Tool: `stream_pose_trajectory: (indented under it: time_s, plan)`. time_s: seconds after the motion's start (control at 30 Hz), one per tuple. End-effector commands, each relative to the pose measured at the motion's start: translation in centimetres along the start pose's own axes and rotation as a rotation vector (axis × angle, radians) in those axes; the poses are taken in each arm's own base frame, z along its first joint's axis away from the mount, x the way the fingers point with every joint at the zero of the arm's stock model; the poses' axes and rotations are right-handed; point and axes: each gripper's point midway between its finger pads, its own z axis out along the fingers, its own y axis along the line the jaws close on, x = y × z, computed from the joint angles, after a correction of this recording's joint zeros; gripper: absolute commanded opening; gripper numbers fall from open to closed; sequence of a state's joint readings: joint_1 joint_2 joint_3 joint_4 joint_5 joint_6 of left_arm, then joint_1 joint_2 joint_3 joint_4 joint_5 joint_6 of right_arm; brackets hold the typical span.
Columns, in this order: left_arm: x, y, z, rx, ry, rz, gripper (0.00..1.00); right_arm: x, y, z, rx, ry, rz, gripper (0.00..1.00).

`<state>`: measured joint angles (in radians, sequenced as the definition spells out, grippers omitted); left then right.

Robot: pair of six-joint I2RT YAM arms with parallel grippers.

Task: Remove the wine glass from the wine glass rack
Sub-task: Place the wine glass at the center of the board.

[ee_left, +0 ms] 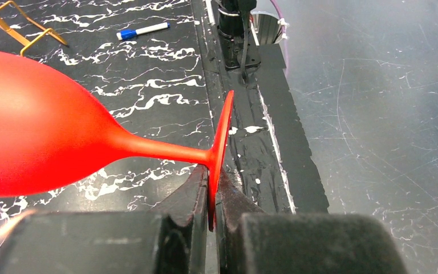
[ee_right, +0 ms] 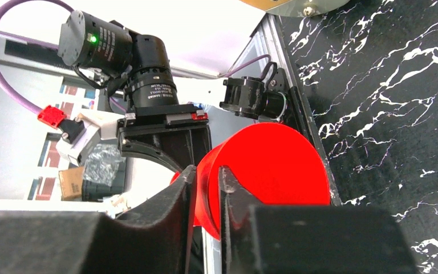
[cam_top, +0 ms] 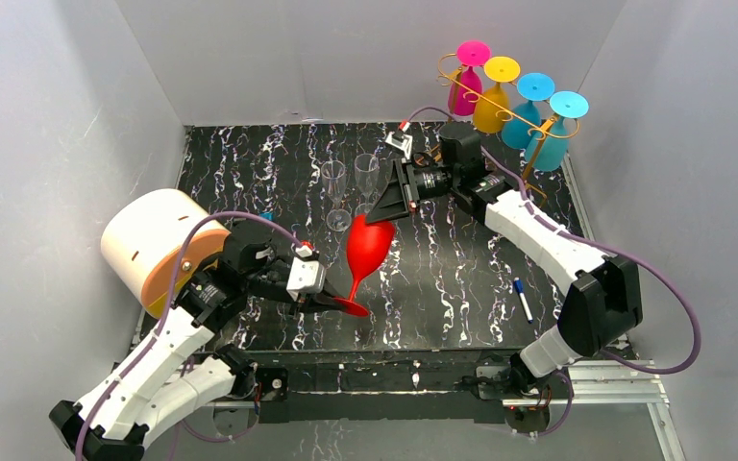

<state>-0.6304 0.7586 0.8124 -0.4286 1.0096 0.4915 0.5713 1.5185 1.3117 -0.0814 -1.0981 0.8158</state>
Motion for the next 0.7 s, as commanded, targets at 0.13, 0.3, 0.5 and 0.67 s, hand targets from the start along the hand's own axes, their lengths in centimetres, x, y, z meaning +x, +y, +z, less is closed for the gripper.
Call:
stream_pose_trajectory:
  time_s: [0.13, 0.3, 0.5, 0.67]
  plan:
    - [0.4, 0.3, -0.5, -0.05, 0.027, 0.016, 0.0, 1.8, 1.3, 0.3, -0.052, 0.082, -0.004, 0.14]
    - [0.5, 0.6, -0.5, -0.053, 0.034, 0.012, 0.0, 2.1, 2.0, 0.2, -0.081, 0.107, -0.014, 0.28]
    - [0.6, 0.8, -0.4, -0.058, 0.04, 0.011, 0.0, 2.7, 2.9, 0.1, -0.114, 0.132, -0.038, 0.31]
    - [0.9, 0.9, -0.5, -0.077, 0.05, -0.013, 0.0, 3.9, 5.0, -0.7, -0.201, 0.19, -0.095, 0.27]
